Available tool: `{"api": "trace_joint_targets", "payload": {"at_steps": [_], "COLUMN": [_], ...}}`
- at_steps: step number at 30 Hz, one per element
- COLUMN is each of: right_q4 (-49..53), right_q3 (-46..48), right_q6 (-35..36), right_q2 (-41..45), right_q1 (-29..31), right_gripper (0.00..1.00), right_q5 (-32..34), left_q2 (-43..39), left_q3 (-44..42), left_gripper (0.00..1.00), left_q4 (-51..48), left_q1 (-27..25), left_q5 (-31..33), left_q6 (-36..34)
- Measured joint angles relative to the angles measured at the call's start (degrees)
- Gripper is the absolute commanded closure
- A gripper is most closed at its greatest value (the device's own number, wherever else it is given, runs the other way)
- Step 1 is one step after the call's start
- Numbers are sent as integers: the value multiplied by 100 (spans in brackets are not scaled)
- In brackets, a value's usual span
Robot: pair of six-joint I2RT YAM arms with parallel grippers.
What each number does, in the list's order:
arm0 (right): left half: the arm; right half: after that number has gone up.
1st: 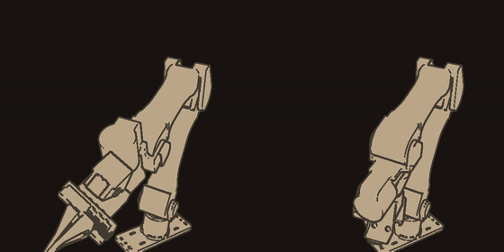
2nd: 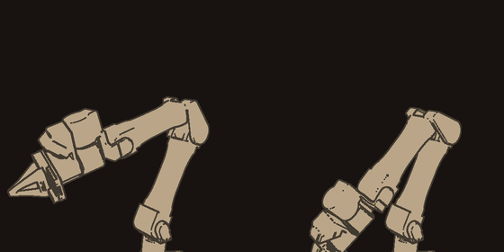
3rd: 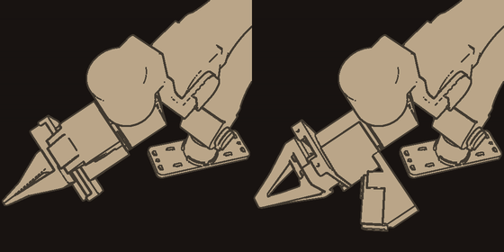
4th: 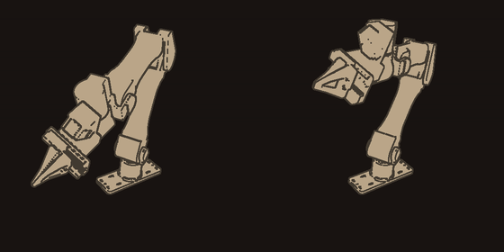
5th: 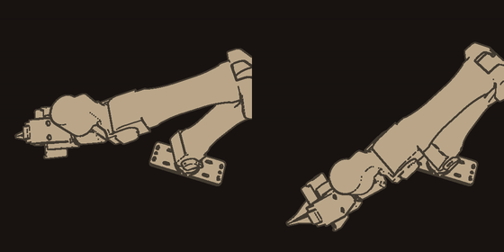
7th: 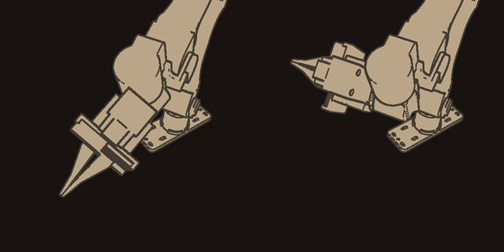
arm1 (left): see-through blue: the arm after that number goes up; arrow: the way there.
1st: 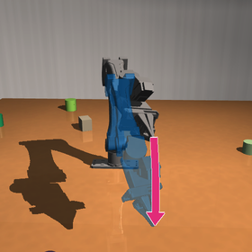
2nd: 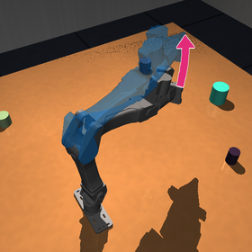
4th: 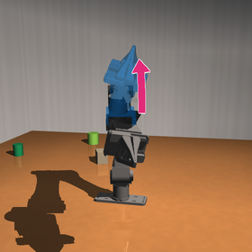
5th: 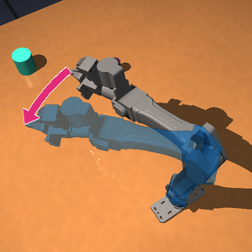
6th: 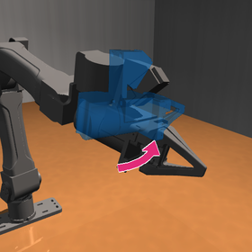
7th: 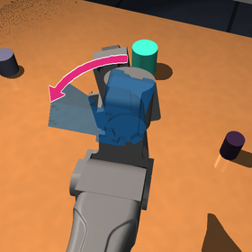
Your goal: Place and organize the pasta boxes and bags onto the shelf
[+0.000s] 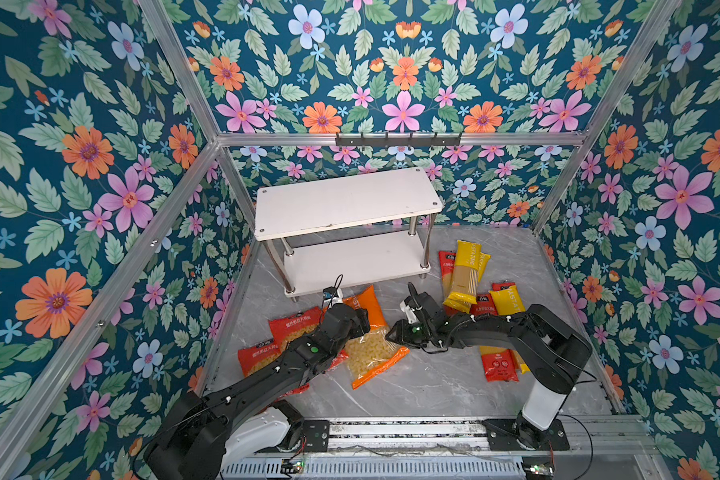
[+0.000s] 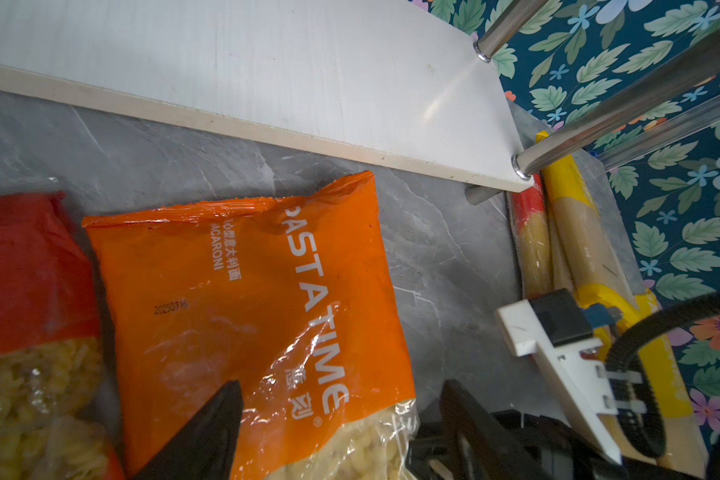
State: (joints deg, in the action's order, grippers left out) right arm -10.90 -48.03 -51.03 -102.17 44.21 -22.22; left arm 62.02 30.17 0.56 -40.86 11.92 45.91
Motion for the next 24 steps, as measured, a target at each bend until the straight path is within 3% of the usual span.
{"api": "trace_joint_targets", "payload": {"at_steps": [8, 12, 14, 17, 20, 24], "right_q4": [-861, -898, -789, -621, -136, 599], "right_q3": [527, 826, 903, 909, 863, 275], "right_q6": [-745, -968, -1029, -1040, -824, -282], "right_q2": [179, 584, 820, 1095, 1456, 1475], "right_q1": [-2, 48, 166, 297, 96, -173], "right_gripper": [89, 90, 85, 68, 55, 46], "right_q5": [-203, -149, -85, -103, -39, 313], "left_q2": [-66, -192, -297, -435, -619, -949], "left_q3": [343, 289, 219, 142, 52, -79], "left_gripper": [21, 21, 22, 21, 21, 21], "left_q4": [-308, -498, -538, -645, -745, -984], "left_q1": [42, 315, 466, 645, 717, 868], "left_q5": [-17, -184, -319, -472, -643, -861], "left_q6": [-164, -260, -262, -262, -267, -262]}}
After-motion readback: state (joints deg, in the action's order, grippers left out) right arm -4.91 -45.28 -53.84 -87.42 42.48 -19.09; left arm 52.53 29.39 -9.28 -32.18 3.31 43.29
